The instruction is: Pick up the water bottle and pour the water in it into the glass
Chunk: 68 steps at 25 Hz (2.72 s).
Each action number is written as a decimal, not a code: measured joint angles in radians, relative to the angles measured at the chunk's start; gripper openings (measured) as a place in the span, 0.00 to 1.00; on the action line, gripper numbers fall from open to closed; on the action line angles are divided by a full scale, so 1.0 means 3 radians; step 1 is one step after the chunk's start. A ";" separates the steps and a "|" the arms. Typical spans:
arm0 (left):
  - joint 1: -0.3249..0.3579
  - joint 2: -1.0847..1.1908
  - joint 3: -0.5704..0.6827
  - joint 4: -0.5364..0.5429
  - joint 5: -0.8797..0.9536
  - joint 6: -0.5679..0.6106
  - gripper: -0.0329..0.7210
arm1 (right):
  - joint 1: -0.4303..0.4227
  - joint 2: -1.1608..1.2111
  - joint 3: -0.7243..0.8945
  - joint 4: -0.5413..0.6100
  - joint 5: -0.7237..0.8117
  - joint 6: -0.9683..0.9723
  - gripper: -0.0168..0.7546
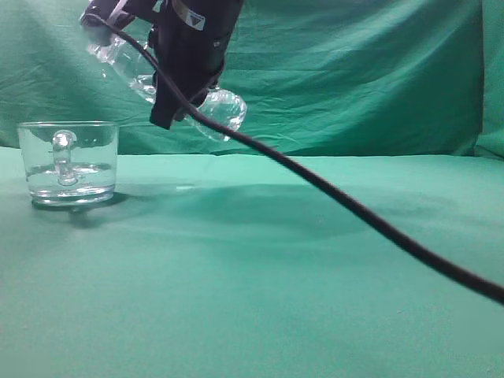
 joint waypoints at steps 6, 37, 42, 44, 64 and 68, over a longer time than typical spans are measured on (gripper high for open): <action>0.0000 0.0000 0.0000 0.0000 0.0000 0.0000 0.04 | 0.0000 -0.0196 0.0000 0.0768 0.0020 0.0624 0.33; 0.0000 0.0000 0.0000 0.0000 0.0000 0.0000 0.04 | -0.2455 -0.1793 0.3136 0.1459 -0.4004 0.0227 0.33; 0.0000 0.0000 0.0000 0.0000 0.0000 0.0000 0.04 | -0.2513 -0.1405 0.3182 0.1481 -0.4428 -0.0054 0.33; 0.0000 0.0000 0.0000 0.0000 0.0000 0.0000 0.04 | -0.2513 -0.1193 0.3182 0.1494 -0.4684 -0.0221 0.33; 0.0000 0.0000 0.0000 0.0000 0.0000 0.0000 0.04 | -0.2518 -0.0438 0.3182 0.1897 -0.5119 -0.0804 0.33; 0.0000 0.0000 0.0000 0.0000 0.0000 0.0000 0.04 | -0.2518 -0.0438 0.3182 0.1897 -0.5124 -0.0812 0.44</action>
